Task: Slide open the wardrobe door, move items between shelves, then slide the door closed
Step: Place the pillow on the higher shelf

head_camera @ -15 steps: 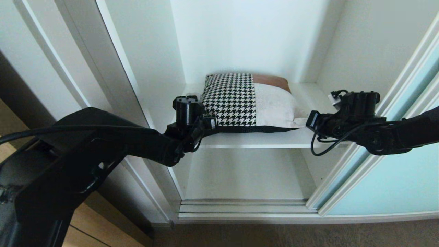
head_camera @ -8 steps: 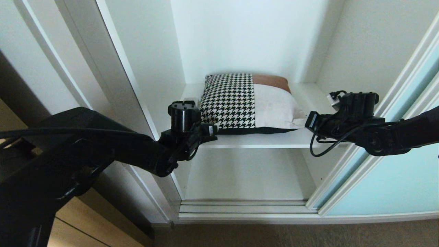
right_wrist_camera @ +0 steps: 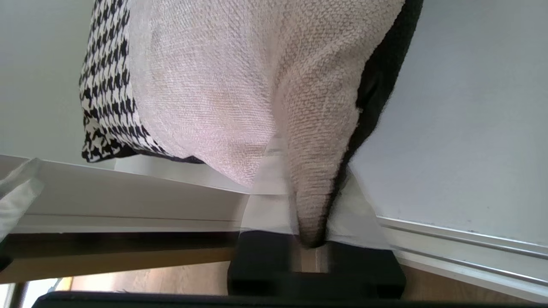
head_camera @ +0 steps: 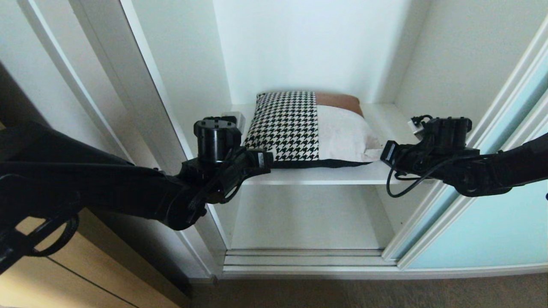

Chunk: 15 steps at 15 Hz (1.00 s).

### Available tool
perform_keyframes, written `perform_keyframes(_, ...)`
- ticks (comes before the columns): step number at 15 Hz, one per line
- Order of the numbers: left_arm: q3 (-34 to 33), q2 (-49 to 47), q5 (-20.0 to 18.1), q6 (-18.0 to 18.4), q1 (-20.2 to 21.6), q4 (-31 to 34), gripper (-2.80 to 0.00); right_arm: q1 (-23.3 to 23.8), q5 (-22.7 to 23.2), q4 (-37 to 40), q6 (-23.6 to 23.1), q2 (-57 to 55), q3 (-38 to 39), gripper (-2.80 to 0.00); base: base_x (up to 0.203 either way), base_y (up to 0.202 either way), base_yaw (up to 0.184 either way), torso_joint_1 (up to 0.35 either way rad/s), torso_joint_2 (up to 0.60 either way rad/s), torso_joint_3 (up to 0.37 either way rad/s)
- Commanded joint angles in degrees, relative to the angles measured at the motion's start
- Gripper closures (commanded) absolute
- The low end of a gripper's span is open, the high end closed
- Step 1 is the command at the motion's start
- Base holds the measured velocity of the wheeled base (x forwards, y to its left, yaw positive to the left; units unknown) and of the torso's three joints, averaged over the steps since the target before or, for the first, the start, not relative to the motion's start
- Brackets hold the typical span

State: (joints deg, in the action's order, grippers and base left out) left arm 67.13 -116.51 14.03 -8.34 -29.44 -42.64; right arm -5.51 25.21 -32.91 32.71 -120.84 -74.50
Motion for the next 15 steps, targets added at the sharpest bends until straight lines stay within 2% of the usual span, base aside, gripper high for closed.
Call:
perform_keyframes(1,-1.31,1.03,0.12,-0.10,-0.09,-0.32,-2.80,-0.11,0.10,-0.31,0.11,-0.32,-0.12,-2.80,0.000,0.000,0.000,0.000,0.00,0.000)
perform_keyframes(7,-3.70,1.80,0.12,-0.27,-0.09,-1.01,-2.80,0.57,0.03,-4.16,0.48,1.34,1.78,-2.80,0.000,0.000,0.000,0.000,0.00,0.000)
perform_keyframes(15,-6.36,8.19,0.46,-0.56,-0.09,-0.29,-2.80,1.20,0.03,-8.28,-0.07,21.04,21.83,-2.80,0.000,0.000,0.000,0.000,0.00,0.000)
